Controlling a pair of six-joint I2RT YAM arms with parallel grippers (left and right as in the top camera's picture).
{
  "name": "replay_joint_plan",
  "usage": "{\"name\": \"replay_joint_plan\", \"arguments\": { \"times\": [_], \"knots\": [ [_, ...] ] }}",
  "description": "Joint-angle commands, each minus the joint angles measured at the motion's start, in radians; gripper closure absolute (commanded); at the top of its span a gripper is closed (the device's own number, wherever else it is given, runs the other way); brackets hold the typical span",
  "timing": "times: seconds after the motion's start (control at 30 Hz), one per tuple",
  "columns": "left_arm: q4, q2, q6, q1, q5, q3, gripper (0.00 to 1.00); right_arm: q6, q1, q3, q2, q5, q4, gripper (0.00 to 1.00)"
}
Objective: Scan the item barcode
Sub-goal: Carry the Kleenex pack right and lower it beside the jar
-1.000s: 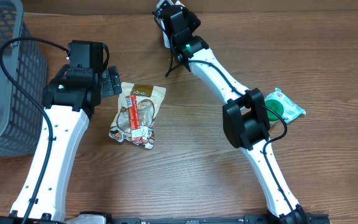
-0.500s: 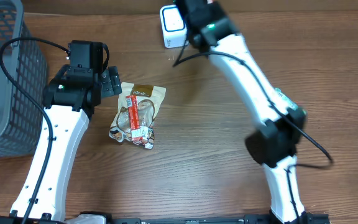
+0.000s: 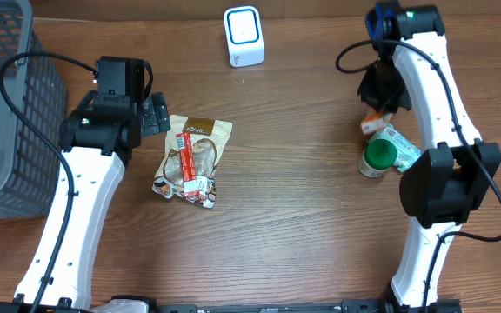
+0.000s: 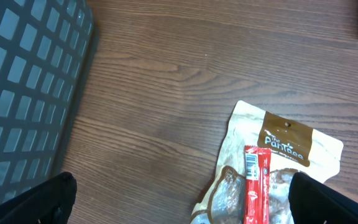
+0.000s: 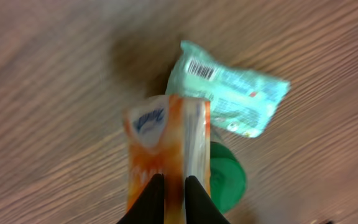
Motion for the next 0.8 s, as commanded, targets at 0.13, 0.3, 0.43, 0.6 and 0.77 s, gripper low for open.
{"name": "replay_joint_plan", "arguments": {
  "times": [0.13, 0.3, 0.43, 0.6, 0.77],
  "knots": [
    [0.003, -0.005, -0.002, 0.0, -0.013, 0.016, 0.0, 0.018, 0.01, -0.201, 0.009, -0.087, 0.12, 0.86],
    [0.003, -0.005, -0.002, 0.0, -0.013, 0.016, 0.0, 0.018, 0.01, -0.257, 0.009, -0.087, 0.148, 0.77],
    [0.003, -0.005, -0.002, 0.0, -0.013, 0.016, 0.0, 0.018, 0.01, -0.263, 0.009, -0.089, 0.142, 0.6],
    [0.003, -0.005, -0.002, 0.0, -0.013, 0.016, 0.0, -0.031, 0.02, -0.265, 0.009, -0.248, 0.151, 0.51],
    [0.003, -0.005, -0.002, 0.0, -0.013, 0.016, 0.0, -0.121, 0.069, -0.265, 0.009, -0.473, 0.212, 0.5]
  ]
}}
